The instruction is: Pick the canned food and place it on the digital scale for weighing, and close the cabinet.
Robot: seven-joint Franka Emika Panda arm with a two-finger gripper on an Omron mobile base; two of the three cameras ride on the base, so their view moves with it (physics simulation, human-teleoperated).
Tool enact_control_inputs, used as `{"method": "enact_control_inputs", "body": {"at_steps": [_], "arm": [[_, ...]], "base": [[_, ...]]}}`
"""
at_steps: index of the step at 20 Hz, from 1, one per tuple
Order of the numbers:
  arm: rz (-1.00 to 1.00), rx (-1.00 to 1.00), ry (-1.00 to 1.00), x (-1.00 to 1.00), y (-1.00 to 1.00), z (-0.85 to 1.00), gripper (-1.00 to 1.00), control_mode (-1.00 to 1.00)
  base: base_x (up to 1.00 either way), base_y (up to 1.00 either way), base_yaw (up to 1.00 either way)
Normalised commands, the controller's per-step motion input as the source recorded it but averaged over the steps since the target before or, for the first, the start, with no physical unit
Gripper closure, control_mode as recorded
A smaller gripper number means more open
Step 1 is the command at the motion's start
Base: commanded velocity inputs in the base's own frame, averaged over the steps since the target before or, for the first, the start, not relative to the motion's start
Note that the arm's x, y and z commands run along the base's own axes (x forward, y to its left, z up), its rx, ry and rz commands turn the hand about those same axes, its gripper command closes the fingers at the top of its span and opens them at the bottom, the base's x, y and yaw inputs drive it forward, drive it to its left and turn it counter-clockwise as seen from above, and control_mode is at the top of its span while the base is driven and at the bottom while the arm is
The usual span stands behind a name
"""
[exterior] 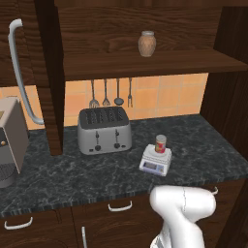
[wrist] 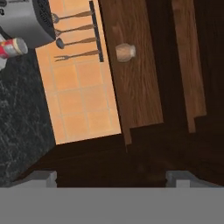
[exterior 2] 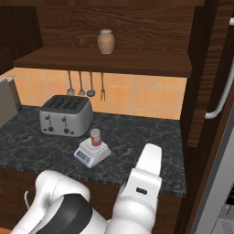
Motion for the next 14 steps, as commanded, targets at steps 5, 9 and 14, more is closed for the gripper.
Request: {"method": "enact_control_inputs", "body": {"at_steps": [5,9,14], "arm": [[-0.03,0.00,0.00,-0.61,-0.67,0.46,-1.00,-1.00],[0.00,0.00,0.00,-0.39,-0.42,0.66,-1.00,-1.00],[0.00,0.03,0.00,-0.25,-0.41,0.70,-1.00,-1.00]], "base": [[0.00,0.00,0.00],[0.00,0.00,0.00],[0.00,0.00,0.00]]}}
